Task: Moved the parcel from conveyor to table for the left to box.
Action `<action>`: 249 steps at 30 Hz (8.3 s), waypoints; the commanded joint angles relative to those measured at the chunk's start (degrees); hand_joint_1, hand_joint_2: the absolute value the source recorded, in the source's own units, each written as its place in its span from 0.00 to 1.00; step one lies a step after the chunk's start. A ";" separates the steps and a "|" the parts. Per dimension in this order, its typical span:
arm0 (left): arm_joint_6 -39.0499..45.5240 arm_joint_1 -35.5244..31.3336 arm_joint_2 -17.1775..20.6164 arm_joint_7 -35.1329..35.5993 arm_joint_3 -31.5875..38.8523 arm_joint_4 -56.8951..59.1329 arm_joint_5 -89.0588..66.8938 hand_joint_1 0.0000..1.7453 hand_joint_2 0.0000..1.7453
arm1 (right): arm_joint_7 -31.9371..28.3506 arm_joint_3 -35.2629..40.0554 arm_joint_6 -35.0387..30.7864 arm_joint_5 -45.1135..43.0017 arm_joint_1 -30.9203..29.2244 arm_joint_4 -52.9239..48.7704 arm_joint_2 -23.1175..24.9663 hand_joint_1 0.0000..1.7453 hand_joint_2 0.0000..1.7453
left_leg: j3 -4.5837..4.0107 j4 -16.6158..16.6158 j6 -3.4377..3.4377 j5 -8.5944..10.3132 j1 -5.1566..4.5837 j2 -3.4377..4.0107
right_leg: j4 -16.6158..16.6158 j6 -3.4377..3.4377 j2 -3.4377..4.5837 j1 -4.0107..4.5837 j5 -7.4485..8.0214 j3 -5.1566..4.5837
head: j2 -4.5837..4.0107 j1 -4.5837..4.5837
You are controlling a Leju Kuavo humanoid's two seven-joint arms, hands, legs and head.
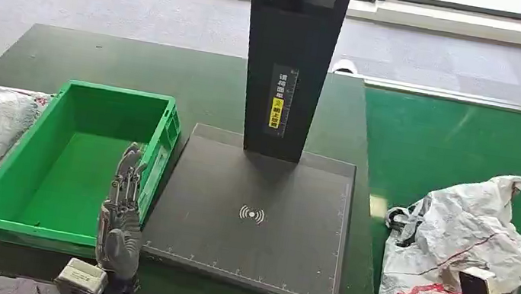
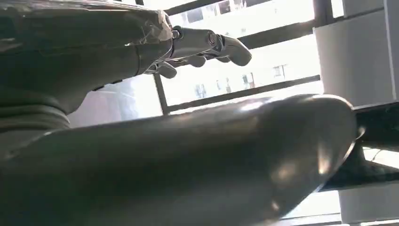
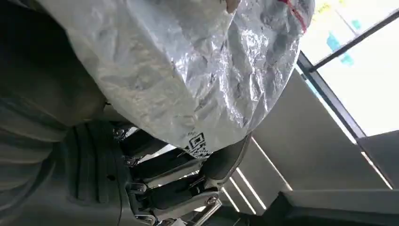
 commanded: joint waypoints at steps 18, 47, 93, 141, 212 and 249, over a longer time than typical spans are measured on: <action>-4.90 -6.33 -1.24 -1.38 0.65 9.56 -0.34 0.00 0.00 | 11.06 56.88 -2.48 -1.03 -30.59 -10.42 -0.58 1.00 1.00 | -0.28 -0.04 -0.34 0.63 0.19 0.45 | 0.15 -0.27 0.56 0.20 0.62 -0.58 | 0.00 -0.02; -5.43 -7.30 -1.09 -1.22 -0.17 11.41 -0.41 0.00 0.00 | 12.66 58.60 3.43 -6.95 -28.22 -12.16 -0.38 1.00 1.00 | -0.32 -0.12 -0.36 0.70 0.23 0.27 | 0.01 -0.32 0.39 0.23 0.66 -0.55 | 0.00 -0.02; 19.74 -4.28 2.63 -4.53 -3.53 -2.42 9.64 0.00 0.00 | -3.43 58.26 17.74 -23.66 -32.55 30.88 13.85 0.00 0.00 | -0.44 -0.05 -0.40 0.62 0.26 0.36 | 0.12 -0.33 0.48 0.27 0.60 -0.71 | 0.00 -0.02; 11.56 -17.91 4.39 16.71 -10.43 37.74 -39.11 0.00 1.00 | -5.62 58.77 -10.34 -11.15 -1.81 -35.67 3.07 0.00 1.00 | -0.26 -0.11 -0.28 0.49 0.18 0.20 | -0.10 -0.25 0.26 0.18 0.48 -0.47 | 0.00 -0.02; 21.72 -22.34 0.97 13.82 2.02 41.86 -33.15 0.00 1.00 | -5.62 59.80 -10.34 -11.45 -4.36 -33.30 5.21 0.00 1.00 | -0.30 -0.07 -0.31 0.47 0.23 0.24 | -0.04 -0.28 0.29 0.23 0.49 -0.49 | 0.00 -0.02; 8.91 -29.69 0.44 28.16 -6.91 63.38 -51.74 0.00 0.00 | -5.62 60.90 -10.34 -12.97 -5.63 -30.97 3.54 0.00 1.00 | -0.23 -0.07 -0.28 0.47 0.20 0.30 | -0.04 -0.25 0.33 0.20 0.51 -0.40 | 0.00 -0.02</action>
